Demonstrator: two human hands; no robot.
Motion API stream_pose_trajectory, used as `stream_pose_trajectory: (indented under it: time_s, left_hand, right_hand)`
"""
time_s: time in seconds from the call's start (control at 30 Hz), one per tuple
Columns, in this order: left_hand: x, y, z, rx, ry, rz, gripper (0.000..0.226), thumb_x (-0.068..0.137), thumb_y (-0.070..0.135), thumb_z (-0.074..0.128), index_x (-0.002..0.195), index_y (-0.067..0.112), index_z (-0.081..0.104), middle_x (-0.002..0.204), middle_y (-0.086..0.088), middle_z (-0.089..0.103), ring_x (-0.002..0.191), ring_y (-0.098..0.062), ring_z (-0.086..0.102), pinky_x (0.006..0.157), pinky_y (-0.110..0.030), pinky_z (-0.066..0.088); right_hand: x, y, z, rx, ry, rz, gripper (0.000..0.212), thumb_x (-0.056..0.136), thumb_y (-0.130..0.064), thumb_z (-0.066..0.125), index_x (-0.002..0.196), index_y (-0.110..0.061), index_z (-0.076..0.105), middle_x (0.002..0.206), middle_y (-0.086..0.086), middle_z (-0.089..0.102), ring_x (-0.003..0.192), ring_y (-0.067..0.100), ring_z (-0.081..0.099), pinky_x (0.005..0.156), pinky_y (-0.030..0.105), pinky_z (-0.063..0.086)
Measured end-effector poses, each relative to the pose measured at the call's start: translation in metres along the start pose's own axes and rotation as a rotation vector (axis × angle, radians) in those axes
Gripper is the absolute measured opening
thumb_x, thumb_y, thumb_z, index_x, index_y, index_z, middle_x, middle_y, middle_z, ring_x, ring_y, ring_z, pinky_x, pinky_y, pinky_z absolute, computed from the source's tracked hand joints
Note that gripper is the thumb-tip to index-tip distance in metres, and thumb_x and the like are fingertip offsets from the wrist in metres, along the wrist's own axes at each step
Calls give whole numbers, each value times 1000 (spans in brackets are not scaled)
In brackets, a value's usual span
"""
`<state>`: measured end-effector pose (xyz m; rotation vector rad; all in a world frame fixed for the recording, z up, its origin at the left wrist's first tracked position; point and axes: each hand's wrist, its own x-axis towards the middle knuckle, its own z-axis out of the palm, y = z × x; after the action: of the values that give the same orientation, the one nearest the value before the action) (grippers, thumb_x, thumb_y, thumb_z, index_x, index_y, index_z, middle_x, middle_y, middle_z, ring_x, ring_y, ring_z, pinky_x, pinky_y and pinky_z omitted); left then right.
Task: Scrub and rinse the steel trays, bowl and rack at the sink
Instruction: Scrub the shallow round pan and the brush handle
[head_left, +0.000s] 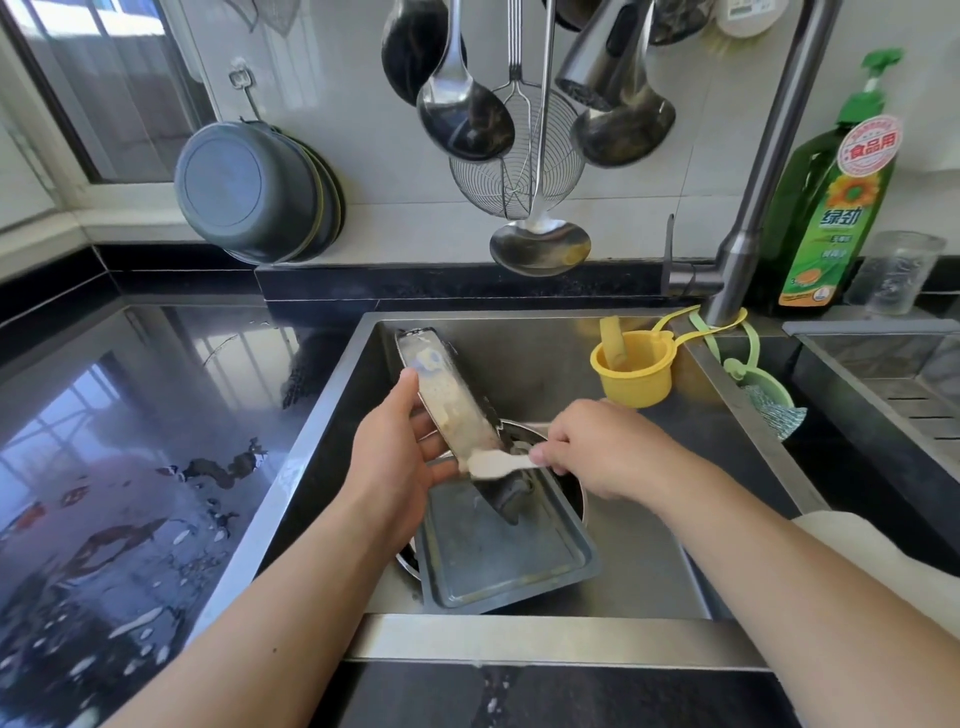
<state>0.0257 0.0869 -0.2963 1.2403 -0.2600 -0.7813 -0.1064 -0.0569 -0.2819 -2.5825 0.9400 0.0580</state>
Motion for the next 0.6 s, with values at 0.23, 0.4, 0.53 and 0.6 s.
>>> stream_pose_trajectory:
  time_s: [0.23,0.4,0.53,0.6]
  left_hand:
    - [1,-5,0,96,3,-57,32,111,17,40,128,-1,60,108,-25,76,91,-35,77,80,-48,63]
    - [4,-6,-2,134,70,12,32,113,19,39,123,-1,61,101,-23,77,86,-35,78,80,-49,63]
    - [4,0,-7,-163,58,22,30,110,20,46,124,-1,63,113,-20,75,101,-30,76,81,-40,64]
    - [3,1,-7,-187,61,20,22,107,9,48,116,-2,66,111,-18,74,101,-28,75,84,-39,64]
  right_hand:
    - [4,-1,-4,2,-46,-7,39,98,-47,60,71,-20,68,67,1,56,69,22,55,57,31,38]
    - [3,1,-2,-35,-1,-78,43,98,-48,62,64,-20,60,67,1,56,69,23,54,59,33,40]
    - [7,-1,-7,144,98,-125,41,99,-46,59,71,-16,68,67,3,61,67,22,54,62,36,42]
    - [5,6,-10,90,-9,-66,38,99,-43,60,75,-15,71,68,3,62,65,20,52,60,33,41]
